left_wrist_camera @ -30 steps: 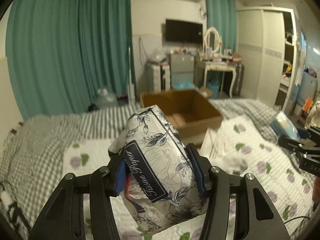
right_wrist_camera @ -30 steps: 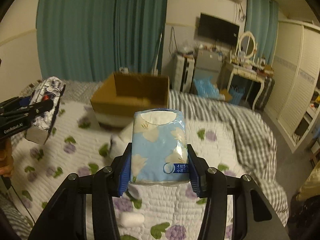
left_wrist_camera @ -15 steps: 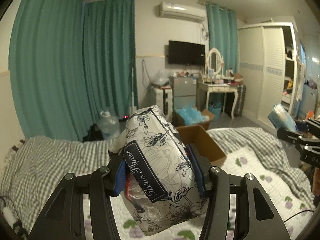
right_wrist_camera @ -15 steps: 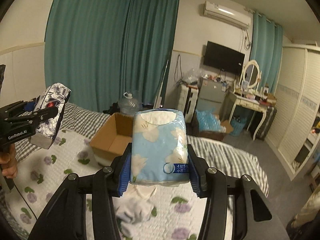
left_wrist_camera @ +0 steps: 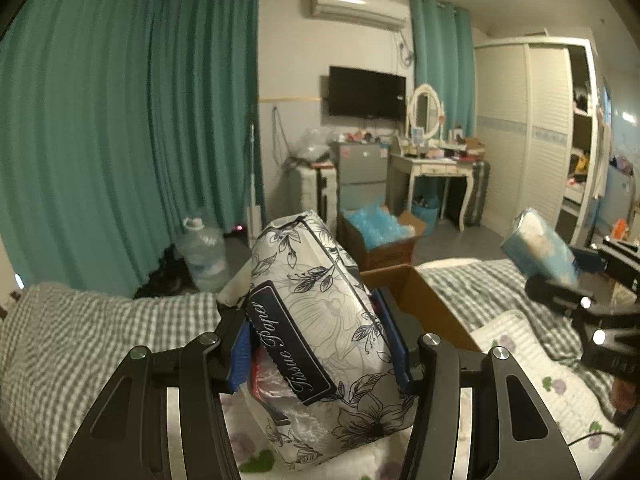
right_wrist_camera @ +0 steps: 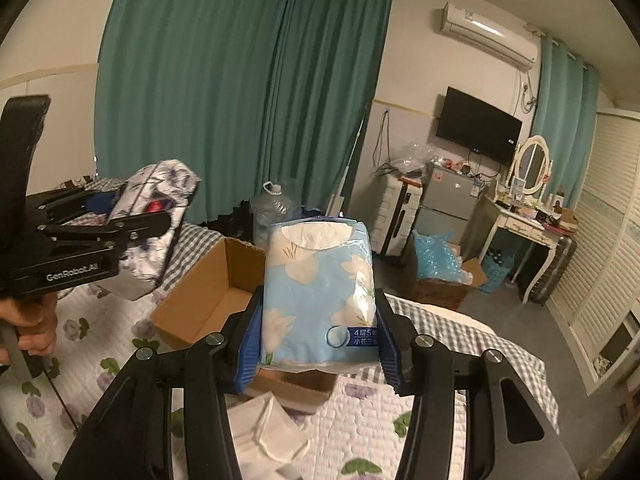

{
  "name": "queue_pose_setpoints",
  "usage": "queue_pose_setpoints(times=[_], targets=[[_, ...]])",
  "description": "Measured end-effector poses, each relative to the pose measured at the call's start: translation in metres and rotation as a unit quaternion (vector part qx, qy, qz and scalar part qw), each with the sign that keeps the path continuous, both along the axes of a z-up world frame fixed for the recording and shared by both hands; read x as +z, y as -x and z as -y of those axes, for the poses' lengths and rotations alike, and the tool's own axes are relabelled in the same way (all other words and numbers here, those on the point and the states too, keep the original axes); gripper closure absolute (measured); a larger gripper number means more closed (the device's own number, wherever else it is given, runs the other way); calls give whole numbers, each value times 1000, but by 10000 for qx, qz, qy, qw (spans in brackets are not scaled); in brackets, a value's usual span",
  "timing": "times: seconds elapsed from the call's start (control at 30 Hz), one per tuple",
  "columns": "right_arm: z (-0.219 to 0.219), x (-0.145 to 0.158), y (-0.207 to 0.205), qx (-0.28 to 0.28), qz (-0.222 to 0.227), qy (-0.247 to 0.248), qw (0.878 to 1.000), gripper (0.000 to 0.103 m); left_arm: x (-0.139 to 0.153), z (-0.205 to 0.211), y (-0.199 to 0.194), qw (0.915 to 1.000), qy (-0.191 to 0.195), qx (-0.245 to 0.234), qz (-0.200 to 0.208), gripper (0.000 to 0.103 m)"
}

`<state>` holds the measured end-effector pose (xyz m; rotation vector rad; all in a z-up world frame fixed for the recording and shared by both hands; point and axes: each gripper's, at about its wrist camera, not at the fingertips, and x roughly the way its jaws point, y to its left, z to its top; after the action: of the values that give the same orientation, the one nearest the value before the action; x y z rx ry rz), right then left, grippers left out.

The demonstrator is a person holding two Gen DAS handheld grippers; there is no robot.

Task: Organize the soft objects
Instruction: 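Carry both tissue packs into the cardboard box and open both tools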

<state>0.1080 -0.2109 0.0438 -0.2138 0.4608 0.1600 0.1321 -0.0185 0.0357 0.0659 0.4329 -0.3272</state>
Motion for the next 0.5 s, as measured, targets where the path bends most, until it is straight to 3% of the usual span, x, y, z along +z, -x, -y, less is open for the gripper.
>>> queue_pose_setpoints(times=[0.2, 0.5], targets=[[0, -31, -48, 80, -420, -213, 9989, 54, -22, 19, -32, 9996, -130, -108, -245, 49], [-6, -85, -94, 110, -1093, -145, 9938, 54, -73, 42, -80, 9933, -351, -89, -1102, 49]])
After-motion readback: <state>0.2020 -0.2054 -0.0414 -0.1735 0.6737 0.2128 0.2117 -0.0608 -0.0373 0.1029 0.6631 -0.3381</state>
